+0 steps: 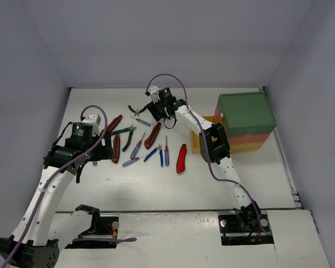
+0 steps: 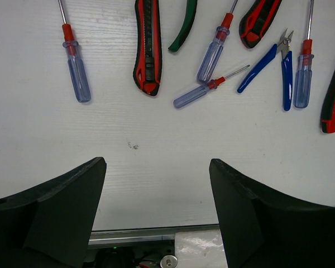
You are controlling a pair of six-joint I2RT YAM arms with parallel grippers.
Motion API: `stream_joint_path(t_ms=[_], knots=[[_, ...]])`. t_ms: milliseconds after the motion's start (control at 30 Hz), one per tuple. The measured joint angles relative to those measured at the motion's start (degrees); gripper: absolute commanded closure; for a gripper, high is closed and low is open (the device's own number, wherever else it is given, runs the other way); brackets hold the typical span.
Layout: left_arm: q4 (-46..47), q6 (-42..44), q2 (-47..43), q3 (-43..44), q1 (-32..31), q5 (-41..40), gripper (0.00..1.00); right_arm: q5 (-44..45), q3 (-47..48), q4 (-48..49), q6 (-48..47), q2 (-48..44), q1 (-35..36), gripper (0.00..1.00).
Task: Sort the tools into containers
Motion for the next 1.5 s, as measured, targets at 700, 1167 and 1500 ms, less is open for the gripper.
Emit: stream_joint_path(t_ms=[700, 1167, 1500], knots=[[0.0, 0.8, 1.4, 1.2, 0.0, -0.1, 0.28, -1.5, -3.3, -0.9, 2.5, -1.9, -0.2, 1.00], [0.1, 1.1, 3.0, 5.5, 0.0, 0.2, 0.28, 2.0, -38.3, 2.9, 8.0, -43.3, -1.0, 1.00], [0.3, 1.0, 4.7, 5.5, 0.0, 2.2, 0.29, -2.3, -62.2, 8.3, 12.4, -52.1, -7.5, 1.00]])
